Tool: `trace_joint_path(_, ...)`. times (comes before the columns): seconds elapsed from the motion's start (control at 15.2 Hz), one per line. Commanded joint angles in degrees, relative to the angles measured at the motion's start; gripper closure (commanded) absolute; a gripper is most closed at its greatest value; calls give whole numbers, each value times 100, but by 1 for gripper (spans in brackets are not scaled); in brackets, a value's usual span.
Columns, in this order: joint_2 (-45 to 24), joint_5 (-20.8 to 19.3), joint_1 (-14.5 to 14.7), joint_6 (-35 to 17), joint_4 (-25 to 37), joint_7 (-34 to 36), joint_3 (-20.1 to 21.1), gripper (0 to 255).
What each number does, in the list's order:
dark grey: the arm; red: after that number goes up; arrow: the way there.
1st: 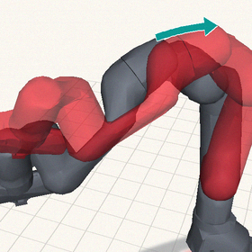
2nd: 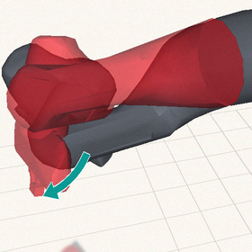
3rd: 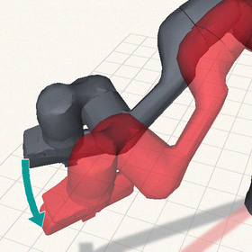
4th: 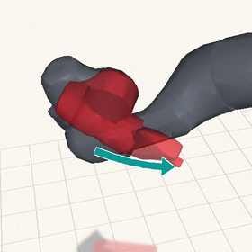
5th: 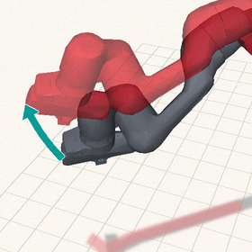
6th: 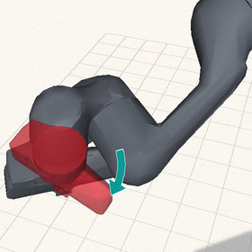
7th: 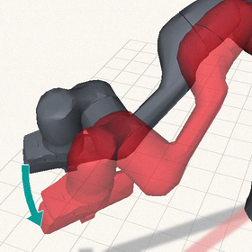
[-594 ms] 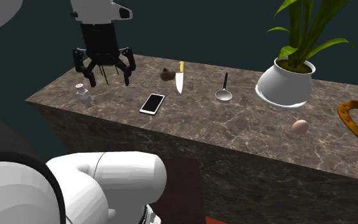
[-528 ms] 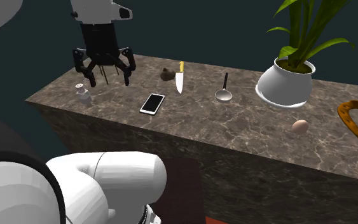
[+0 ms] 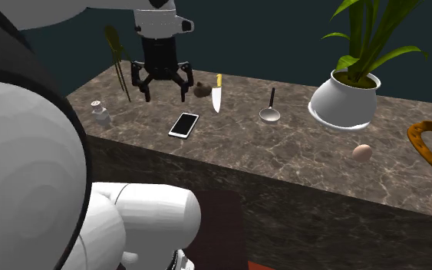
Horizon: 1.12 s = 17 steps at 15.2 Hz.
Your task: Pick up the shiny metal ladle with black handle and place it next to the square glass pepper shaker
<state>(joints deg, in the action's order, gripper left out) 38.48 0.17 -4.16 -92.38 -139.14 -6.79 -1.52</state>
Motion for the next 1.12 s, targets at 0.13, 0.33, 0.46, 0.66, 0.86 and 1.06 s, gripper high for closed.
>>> trace_joint_path(0.13,-539,-150,-191,-657,56,-187,-299,0)
trace_joint_path(0.33,-997,-216,-319,-1094,198,-338,-527,0)
trace_joint_path(0.46,-1318,-233,-395,-1368,325,-443,-678,0)
trace_joint_path(0.66,-1819,-214,-494,-1749,562,-611,-902,0)
trace_joint_path(0.86,-2339,-134,-581,-2087,852,-797,-1119,0)
trace_joint_path(1.06,-2876,13,-667,-2377,1196,-1005,-1322,0)
